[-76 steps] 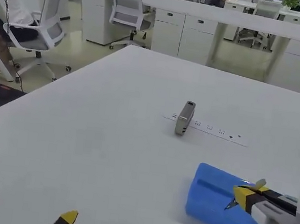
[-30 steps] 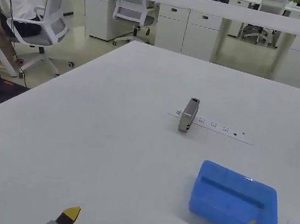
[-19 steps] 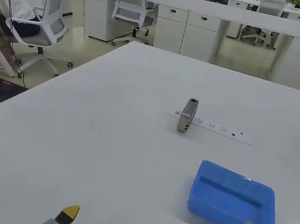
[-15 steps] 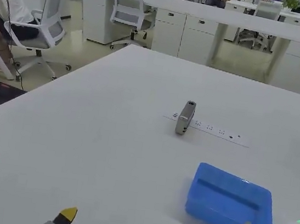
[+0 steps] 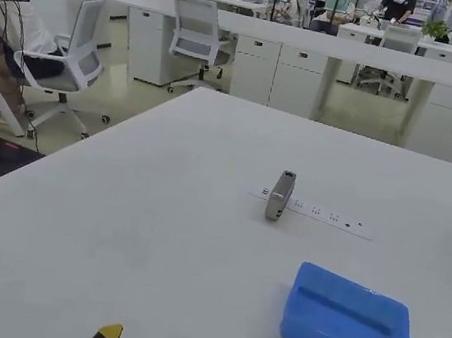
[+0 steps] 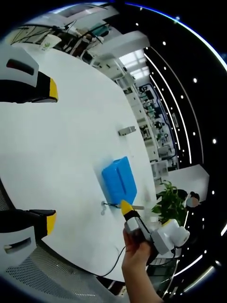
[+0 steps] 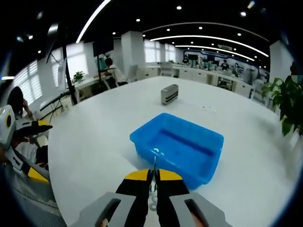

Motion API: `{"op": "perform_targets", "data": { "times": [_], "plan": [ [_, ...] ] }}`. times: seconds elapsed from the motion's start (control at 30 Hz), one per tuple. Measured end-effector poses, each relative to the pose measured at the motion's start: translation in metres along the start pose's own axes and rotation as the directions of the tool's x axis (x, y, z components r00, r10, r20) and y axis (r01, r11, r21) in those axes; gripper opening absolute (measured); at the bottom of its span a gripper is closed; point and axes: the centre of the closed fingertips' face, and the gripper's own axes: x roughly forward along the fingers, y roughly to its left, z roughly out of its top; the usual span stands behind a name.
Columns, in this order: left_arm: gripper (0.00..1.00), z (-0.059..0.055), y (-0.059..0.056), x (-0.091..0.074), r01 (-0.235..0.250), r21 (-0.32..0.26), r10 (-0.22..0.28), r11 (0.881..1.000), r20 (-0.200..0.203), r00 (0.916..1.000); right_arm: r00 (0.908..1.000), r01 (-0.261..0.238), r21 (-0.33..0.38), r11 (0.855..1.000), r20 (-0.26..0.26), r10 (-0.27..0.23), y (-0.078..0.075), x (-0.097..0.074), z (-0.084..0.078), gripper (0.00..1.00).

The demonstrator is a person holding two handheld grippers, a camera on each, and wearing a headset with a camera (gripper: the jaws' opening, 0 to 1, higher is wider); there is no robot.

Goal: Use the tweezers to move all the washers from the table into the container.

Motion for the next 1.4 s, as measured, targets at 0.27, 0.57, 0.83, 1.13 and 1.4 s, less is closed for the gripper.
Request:
{"op": "perform_targets", "data": {
  "times": [0.27, 0.57, 0.83, 1.13, 1.4],
  "plan": [
    [0.97, 0.003, -0.001, -0.001, 0.006, -0.009, -0.006, 1.000, 0.017, 0.9998, 0.9999, -0.002, 0.003, 1.000, 0.013, 0.002, -0.002, -0.007, 0.008, 0.00],
    [0.96, 0.003, -0.002, -0.001, 0.013, -0.006, -0.013, 1.000, 0.022, 0.9997, 0.9989, -0.006, -0.024, 1.000, 0.046, 0.007, 0.002, -0.013, 0.031, 0.00],
    [0.96, 0.003, -0.002, -0.001, 0.011, -0.002, -0.011, 1.000, 0.022, 0.9997, 0.9972, -0.005, -0.047, 0.999, 0.075, 0.009, 0.002, -0.015, 0.052, 0.00],
    [0.96, 0.002, -0.002, -0.001, 0.010, 0.003, -0.010, 1.000, 0.014, 0.9999, 0.9944, 0.005, -0.060, 0.998, 0.106, 0.001, -0.005, -0.011, 0.072, 0.00],
    [0.96, 0.000, -0.002, 0.000, 0.011, 0.005, -0.011, 1.000, 0.006, 0.9999, 0.9932, 0.020, -0.064, 0.998, 0.115, -0.013, -0.012, 0.002, 0.081, 0.00]
  ]
}}
